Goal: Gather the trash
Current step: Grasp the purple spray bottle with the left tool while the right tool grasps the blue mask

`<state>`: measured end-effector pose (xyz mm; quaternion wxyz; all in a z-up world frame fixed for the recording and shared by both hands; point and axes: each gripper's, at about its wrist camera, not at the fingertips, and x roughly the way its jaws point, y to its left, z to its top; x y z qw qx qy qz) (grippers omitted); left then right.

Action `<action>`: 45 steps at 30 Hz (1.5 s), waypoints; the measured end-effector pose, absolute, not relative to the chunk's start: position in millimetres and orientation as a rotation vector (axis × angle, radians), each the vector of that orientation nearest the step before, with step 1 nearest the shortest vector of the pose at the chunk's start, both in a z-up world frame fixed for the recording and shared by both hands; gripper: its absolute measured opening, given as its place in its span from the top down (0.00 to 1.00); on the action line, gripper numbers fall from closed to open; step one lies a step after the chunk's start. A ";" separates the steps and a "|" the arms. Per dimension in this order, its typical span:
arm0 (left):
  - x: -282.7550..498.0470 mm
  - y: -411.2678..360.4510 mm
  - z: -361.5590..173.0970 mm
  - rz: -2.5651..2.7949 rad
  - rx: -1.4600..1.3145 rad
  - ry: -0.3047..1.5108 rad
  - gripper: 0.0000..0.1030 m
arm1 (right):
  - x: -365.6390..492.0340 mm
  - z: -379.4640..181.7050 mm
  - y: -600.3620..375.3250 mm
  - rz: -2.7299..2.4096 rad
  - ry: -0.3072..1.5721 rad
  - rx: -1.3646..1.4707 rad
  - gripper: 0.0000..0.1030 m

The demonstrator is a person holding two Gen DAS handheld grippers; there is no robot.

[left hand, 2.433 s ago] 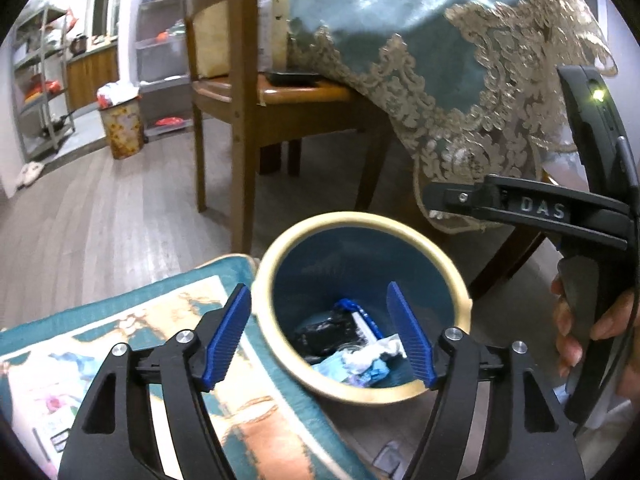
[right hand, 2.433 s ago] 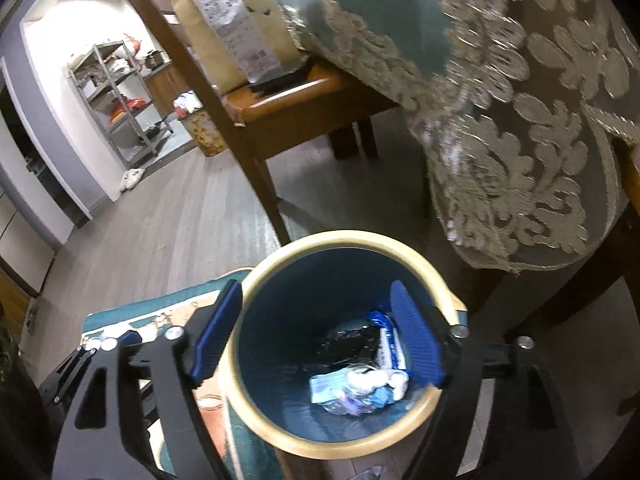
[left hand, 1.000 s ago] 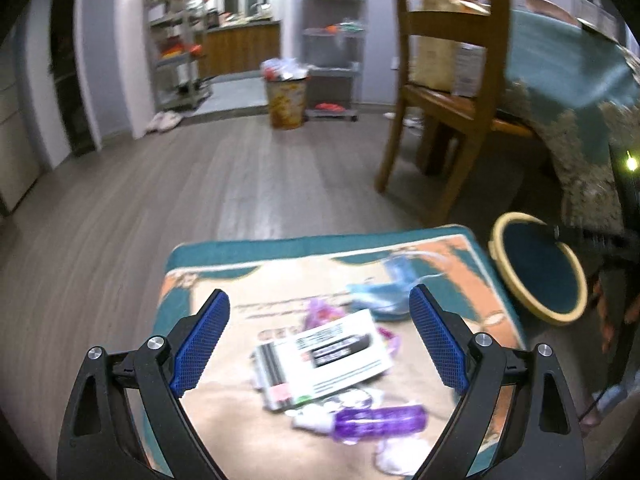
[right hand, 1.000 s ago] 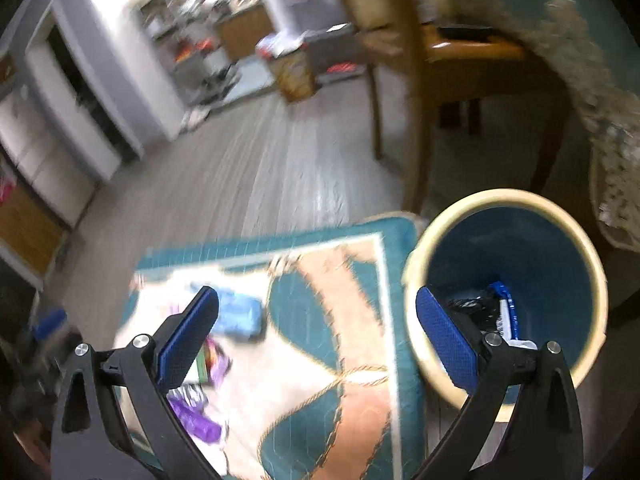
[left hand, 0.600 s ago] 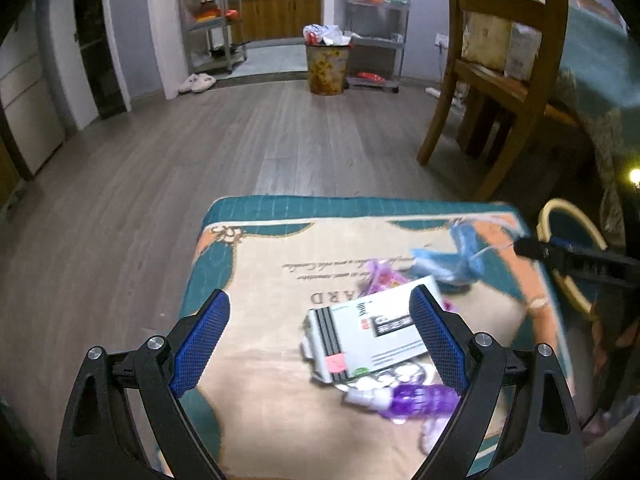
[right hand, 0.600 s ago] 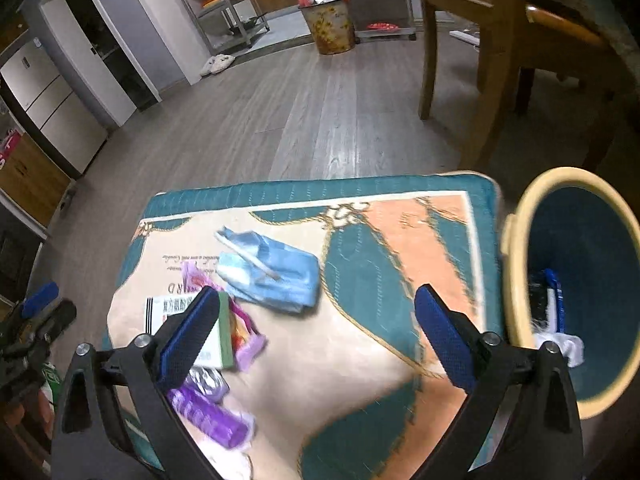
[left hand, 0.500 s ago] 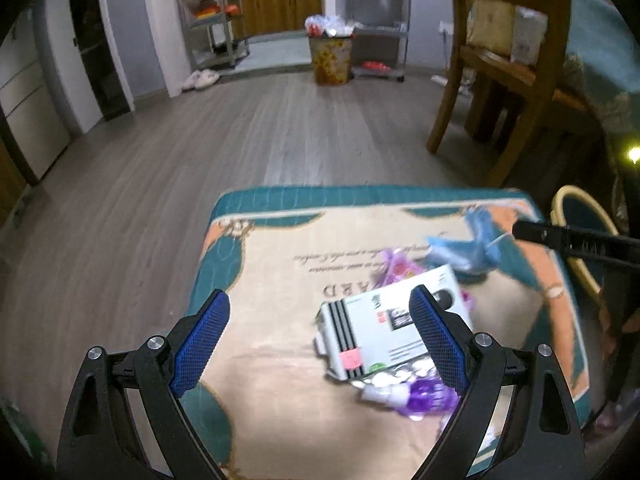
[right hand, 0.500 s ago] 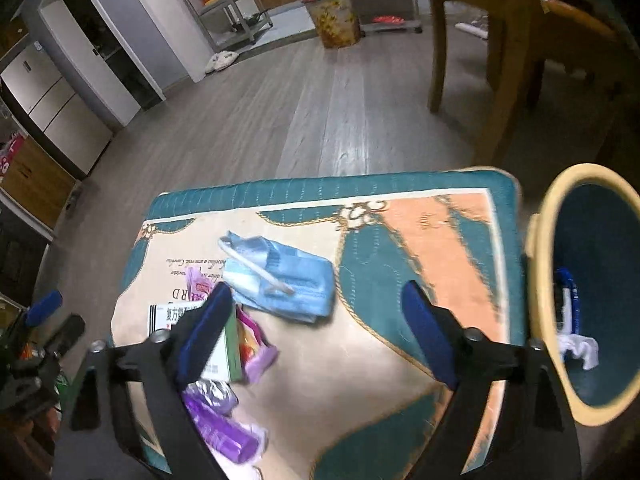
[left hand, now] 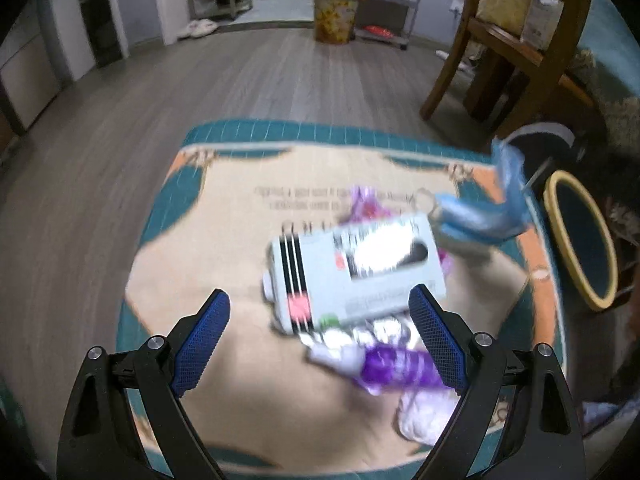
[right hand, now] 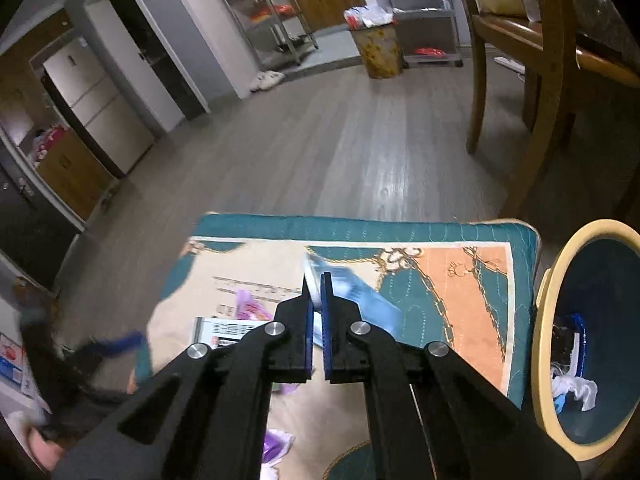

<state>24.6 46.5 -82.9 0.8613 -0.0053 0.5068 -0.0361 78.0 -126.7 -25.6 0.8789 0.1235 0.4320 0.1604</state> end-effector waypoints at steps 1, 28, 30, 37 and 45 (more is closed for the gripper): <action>19.8 42.4 -84.1 -0.074 -0.014 1.067 0.12 | 76.2 -22.1 -127.6 0.336 0.895 0.253 0.97; 22.0 1.7 -132.4 -0.298 -0.254 1.316 0.52 | -4.0 45.3 -177.3 0.325 0.743 0.297 0.97; 24.3 -3.9 -134.7 -0.328 -0.239 1.318 0.53 | -2.0 41.3 -178.3 0.313 0.750 0.291 0.97; 26.8 -33.9 -131.7 -0.404 -0.108 1.303 0.66 | 1.5 36.0 -190.4 0.295 0.756 0.293 0.97; 19.9 -62.7 -120.1 -0.432 0.101 1.232 0.70 | 0.4 38.7 -202.0 0.278 0.748 0.316 0.97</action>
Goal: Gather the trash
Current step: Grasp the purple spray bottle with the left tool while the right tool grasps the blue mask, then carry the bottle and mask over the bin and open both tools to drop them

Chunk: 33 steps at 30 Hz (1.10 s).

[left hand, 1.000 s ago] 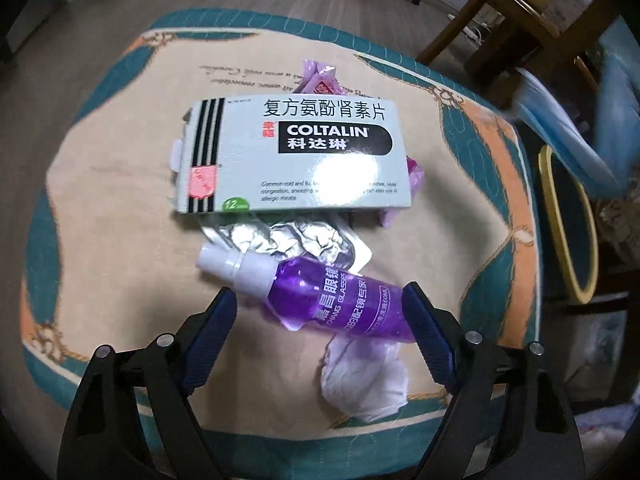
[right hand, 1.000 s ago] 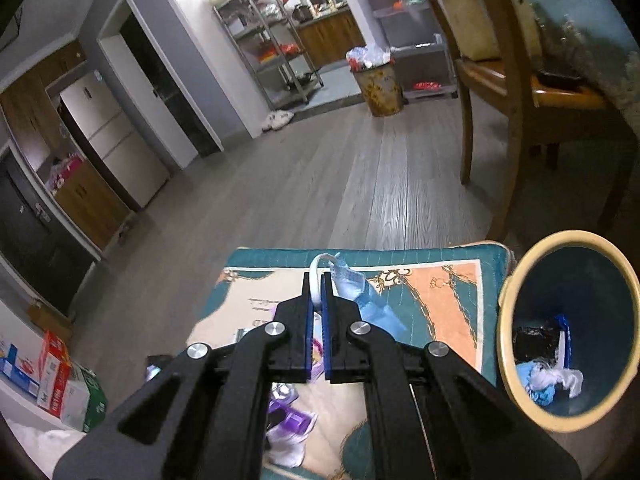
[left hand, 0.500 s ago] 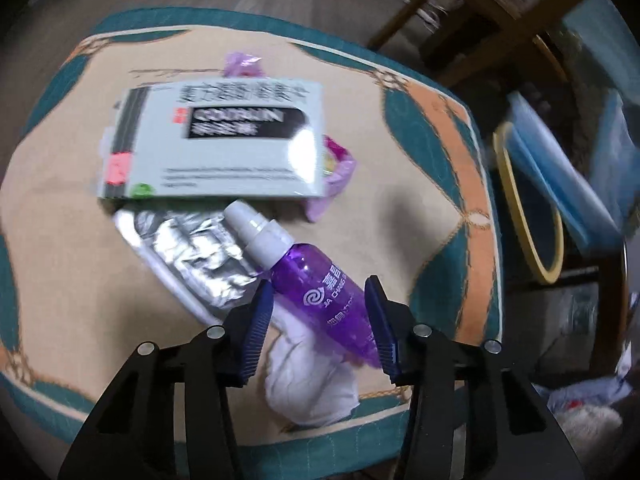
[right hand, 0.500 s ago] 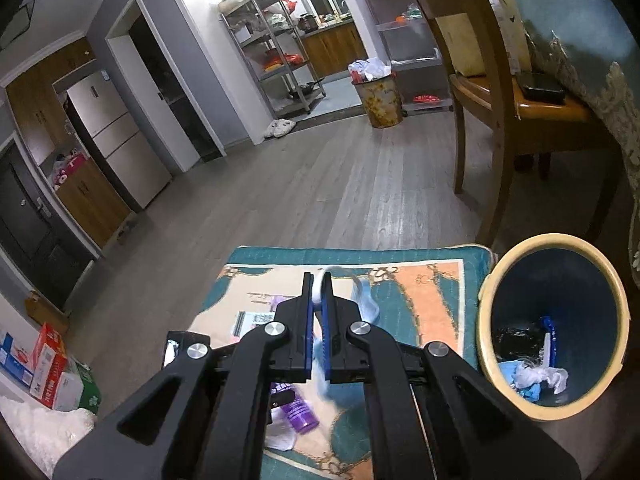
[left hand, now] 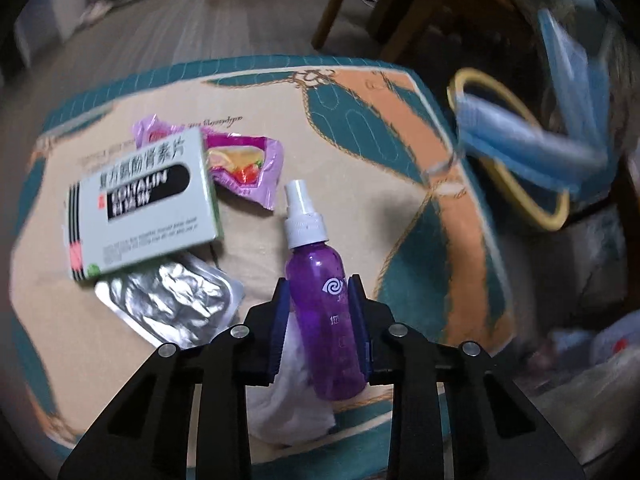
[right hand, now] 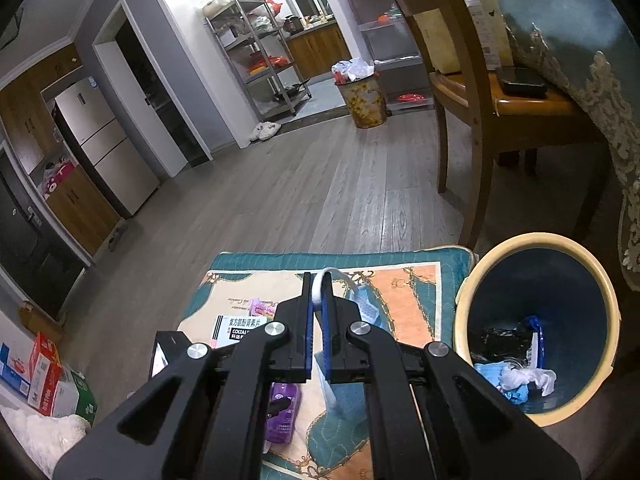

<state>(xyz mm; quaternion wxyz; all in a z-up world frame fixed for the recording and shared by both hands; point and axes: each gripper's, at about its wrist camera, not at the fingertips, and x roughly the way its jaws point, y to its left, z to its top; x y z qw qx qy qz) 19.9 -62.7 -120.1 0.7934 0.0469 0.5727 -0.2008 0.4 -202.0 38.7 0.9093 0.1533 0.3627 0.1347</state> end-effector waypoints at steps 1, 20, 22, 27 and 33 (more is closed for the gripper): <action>17.4 -68.1 -121.9 -0.439 0.153 1.218 0.70 | 0.2 38.1 -202.0 0.277 0.749 0.317 0.97; 18.2 -96.0 -104.3 -0.478 0.305 1.057 0.64 | -4.1 42.3 -219.0 0.239 0.733 0.326 0.97; 19.6 -99.3 -89.1 -0.488 0.293 1.013 0.64 | -6.3 43.6 -222.9 0.226 0.725 0.323 0.97; 23.7 -107.6 -57.6 -0.511 0.240 0.938 0.66 | -8.2 47.0 -243.9 0.169 0.695 0.327 0.97; 25.0 -129.7 -29.3 -0.550 0.205 0.866 0.67 | -9.9 43.6 -284.2 0.090 0.684 0.362 0.97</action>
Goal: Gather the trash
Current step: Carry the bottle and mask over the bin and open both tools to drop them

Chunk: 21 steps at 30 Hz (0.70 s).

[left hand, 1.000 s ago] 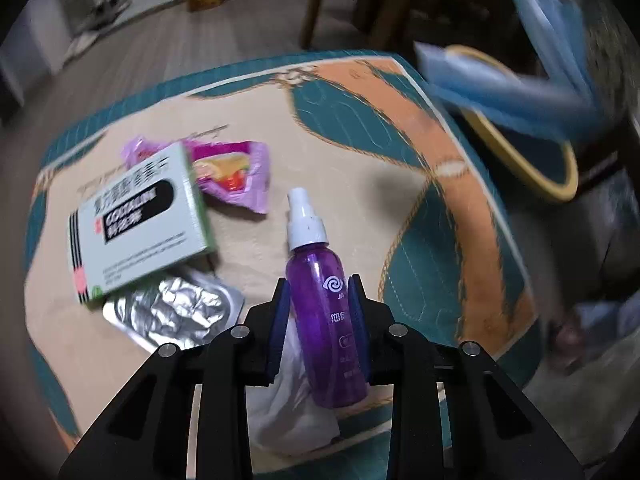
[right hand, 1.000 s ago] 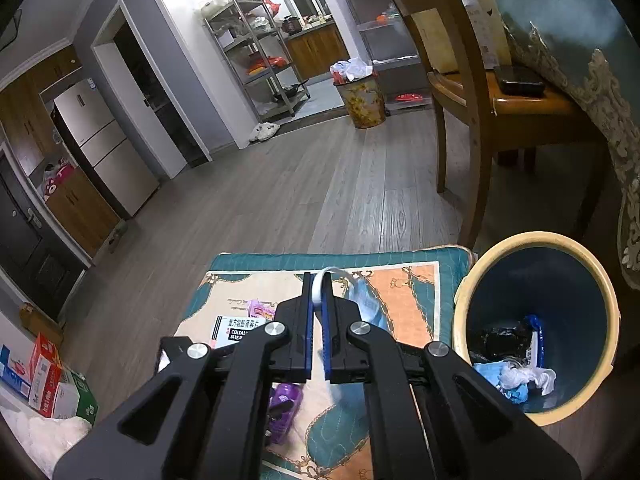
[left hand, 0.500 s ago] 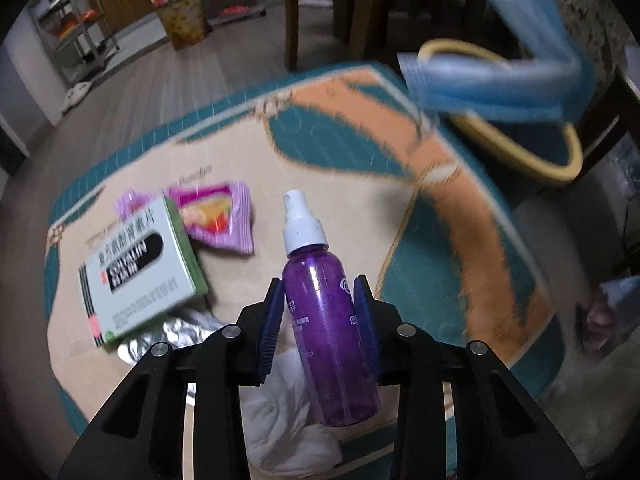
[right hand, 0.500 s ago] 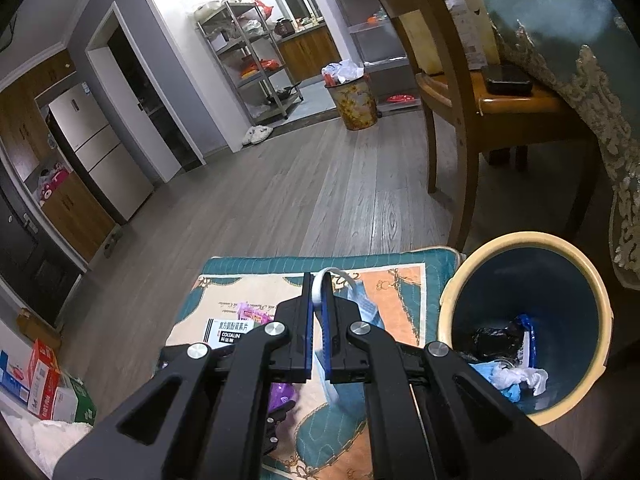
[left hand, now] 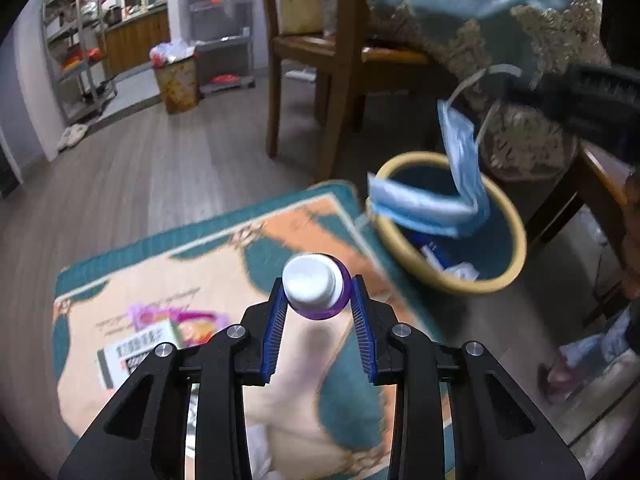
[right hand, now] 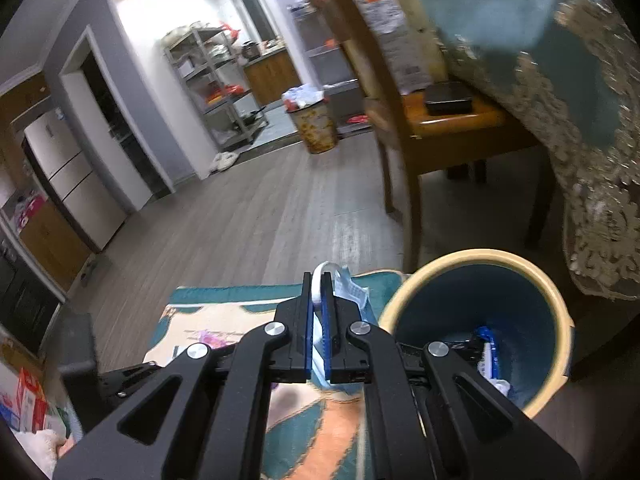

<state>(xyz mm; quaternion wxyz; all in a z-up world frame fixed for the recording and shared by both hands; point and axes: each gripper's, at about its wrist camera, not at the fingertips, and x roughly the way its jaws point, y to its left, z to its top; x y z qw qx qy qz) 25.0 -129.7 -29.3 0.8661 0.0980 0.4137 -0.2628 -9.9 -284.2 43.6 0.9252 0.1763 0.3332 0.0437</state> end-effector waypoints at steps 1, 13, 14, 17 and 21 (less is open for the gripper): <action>25.2 -135.3 -26.6 -0.561 0.200 0.859 0.67 | -9.6 43.9 -288.8 0.077 0.683 0.362 0.97; 24.6 -212.3 -29.3 -0.660 0.250 0.823 0.68 | -14.0 13.9 -373.3 -0.090 0.723 0.428 0.97; 24.4 -218.4 -30.6 -0.667 0.254 0.824 0.68 | -15.2 11.3 -377.7 -0.098 0.727 0.436 0.97; 26.1 -234.3 -37.8 -0.697 0.256 0.832 0.68 | -15.2 0.5 -391.4 -0.130 0.749 0.454 0.97; 26.0 -255.2 -47.8 -0.729 0.259 0.836 0.68 | -12.0 -15.0 -405.1 -0.168 0.790 0.488 0.97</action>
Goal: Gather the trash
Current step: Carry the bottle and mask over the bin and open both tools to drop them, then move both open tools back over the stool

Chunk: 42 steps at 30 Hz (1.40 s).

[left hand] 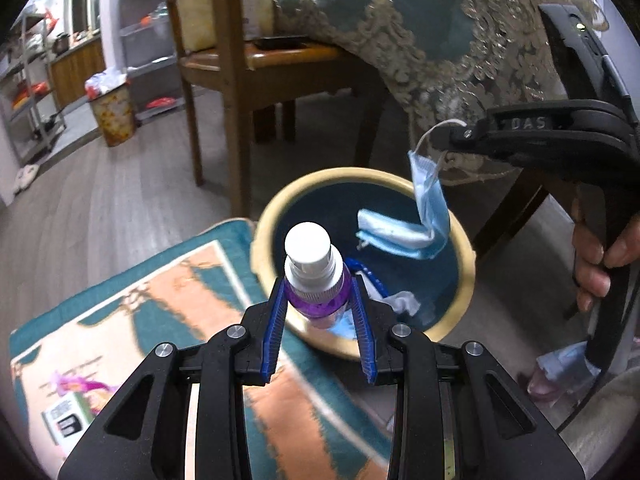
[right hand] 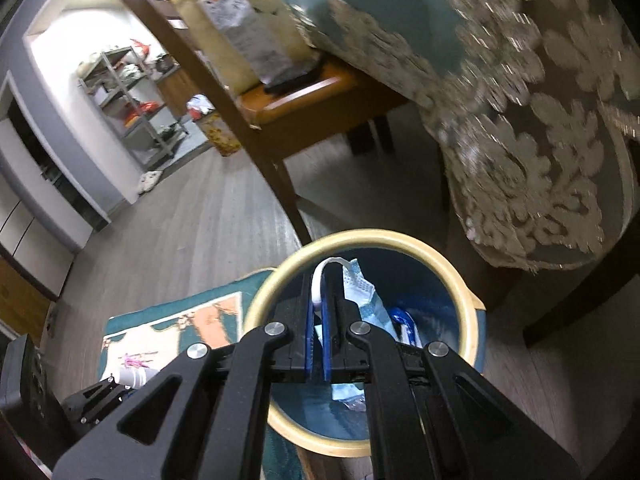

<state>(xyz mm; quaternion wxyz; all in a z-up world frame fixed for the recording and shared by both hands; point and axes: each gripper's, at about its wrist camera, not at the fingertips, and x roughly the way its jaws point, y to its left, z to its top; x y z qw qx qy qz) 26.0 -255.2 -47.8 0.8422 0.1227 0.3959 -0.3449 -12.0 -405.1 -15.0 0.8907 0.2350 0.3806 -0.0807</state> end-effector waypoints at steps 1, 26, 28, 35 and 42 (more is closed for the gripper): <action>26.3 -260.1 -50.8 -0.736 0.260 0.840 0.68 | -11.7 -18.9 -408.1 -0.174 0.800 0.498 0.97; 40.4 -284.4 -83.6 -0.690 0.270 0.895 0.40 | -4.1 -36.6 -409.3 -0.203 0.876 0.495 0.45; 40.3 -280.3 -81.4 -0.680 0.266 0.895 0.31 | -4.4 -33.2 -407.5 -0.200 0.869 0.489 0.32; 38.3 -261.7 -65.6 -0.634 0.273 0.863 0.12 | -0.6 -19.2 -392.7 -0.181 0.843 0.459 0.06; 37.4 -222.9 -44.0 -0.597 0.234 0.853 0.10 | 5.2 -11.5 -370.8 -0.157 0.840 0.441 0.06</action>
